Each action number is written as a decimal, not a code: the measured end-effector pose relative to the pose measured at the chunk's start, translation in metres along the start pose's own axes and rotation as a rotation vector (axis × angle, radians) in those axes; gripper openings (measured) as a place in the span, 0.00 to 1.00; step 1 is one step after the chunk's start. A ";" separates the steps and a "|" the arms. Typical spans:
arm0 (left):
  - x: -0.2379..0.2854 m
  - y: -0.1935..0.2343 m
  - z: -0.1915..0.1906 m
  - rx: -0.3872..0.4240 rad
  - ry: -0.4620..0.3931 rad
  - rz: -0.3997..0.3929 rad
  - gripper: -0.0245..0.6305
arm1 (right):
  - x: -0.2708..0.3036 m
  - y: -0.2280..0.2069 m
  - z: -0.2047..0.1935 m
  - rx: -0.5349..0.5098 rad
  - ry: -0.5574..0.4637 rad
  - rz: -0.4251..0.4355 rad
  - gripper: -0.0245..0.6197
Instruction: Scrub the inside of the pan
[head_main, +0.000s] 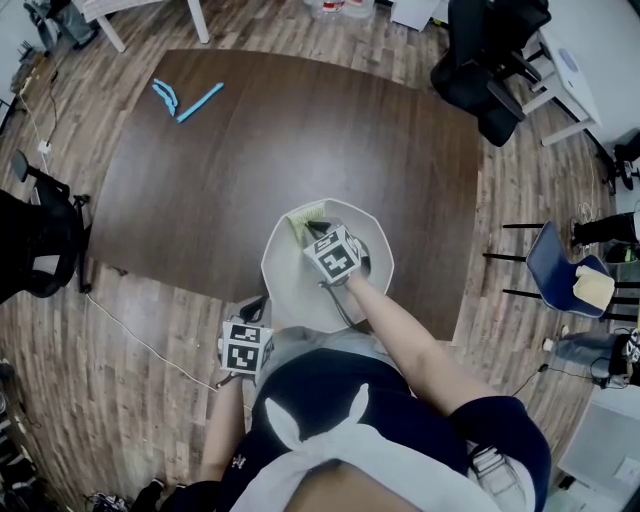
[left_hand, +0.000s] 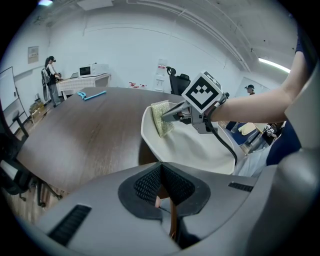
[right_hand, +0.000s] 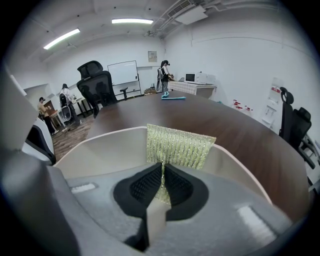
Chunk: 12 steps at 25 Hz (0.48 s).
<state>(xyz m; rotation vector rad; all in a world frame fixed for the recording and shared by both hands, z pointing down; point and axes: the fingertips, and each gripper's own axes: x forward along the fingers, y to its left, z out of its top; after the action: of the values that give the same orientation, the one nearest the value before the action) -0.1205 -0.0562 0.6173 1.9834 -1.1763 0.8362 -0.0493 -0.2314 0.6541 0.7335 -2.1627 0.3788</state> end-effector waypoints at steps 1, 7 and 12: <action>0.000 0.000 0.000 0.002 0.000 0.000 0.04 | 0.000 -0.002 -0.001 0.014 0.002 -0.006 0.06; -0.001 0.007 -0.003 0.004 -0.006 0.009 0.04 | -0.003 -0.014 -0.003 0.046 0.015 -0.040 0.06; -0.002 0.003 -0.003 0.000 -0.016 0.008 0.04 | -0.009 -0.017 -0.011 0.110 0.046 -0.041 0.06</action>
<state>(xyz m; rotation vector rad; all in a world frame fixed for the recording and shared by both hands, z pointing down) -0.1245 -0.0536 0.6177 1.9902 -1.1938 0.8259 -0.0278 -0.2365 0.6546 0.8211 -2.0930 0.4910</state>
